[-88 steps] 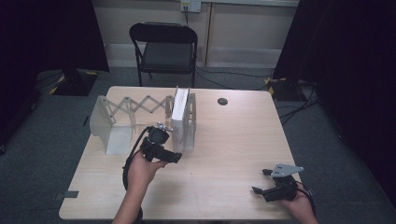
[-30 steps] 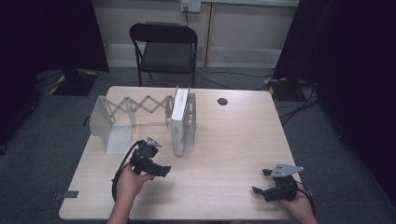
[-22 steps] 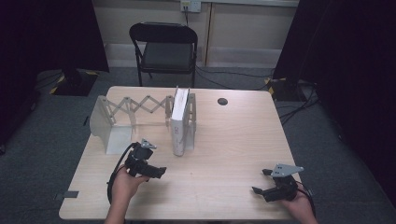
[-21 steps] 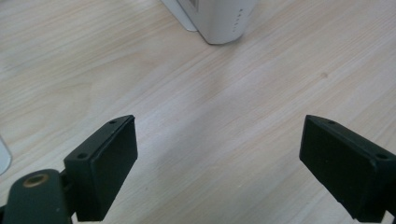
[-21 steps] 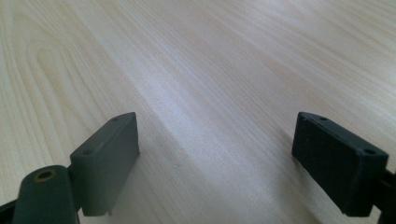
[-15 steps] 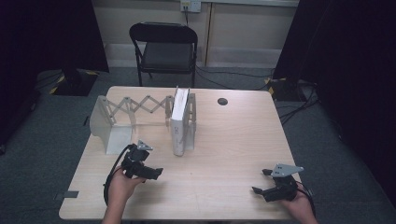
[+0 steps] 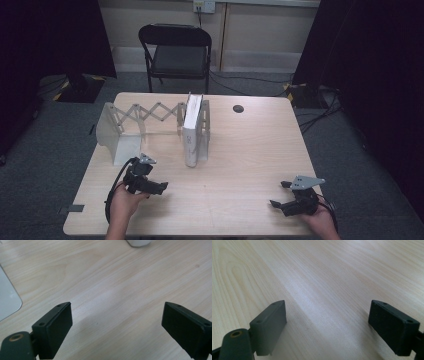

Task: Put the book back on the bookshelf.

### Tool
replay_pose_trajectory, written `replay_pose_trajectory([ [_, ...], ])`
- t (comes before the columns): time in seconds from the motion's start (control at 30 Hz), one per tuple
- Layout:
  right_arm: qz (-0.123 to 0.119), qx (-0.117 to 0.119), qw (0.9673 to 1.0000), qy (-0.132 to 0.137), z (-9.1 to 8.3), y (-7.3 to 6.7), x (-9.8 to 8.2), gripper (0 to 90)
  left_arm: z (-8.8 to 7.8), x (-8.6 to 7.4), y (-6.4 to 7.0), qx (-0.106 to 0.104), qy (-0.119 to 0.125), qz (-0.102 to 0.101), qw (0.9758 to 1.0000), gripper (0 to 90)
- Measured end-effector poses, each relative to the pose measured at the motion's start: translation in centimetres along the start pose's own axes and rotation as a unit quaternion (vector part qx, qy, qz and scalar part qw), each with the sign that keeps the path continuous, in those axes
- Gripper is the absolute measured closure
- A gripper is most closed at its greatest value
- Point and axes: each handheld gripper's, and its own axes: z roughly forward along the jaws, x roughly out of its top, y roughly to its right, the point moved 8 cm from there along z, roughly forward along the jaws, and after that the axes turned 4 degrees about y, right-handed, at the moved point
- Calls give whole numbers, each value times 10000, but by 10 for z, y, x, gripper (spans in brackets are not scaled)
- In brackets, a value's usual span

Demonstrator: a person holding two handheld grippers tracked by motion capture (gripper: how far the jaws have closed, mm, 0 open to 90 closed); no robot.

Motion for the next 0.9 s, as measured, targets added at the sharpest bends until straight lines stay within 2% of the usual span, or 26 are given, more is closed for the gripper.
replay_pose_trajectory([
  [0.1,0,-1,10000,0,0,0,0,143,0,-3,-4,52,11,-26,10000,91],
  [0.33,-1,0,10000,1,0,0,0,142,1,-11,-8,13,-23,-115,9999,88],
  [0.9,1,2,10000,-3,0,0,0,142,4,-24,-19,143,-86,-118,9998,75],
])
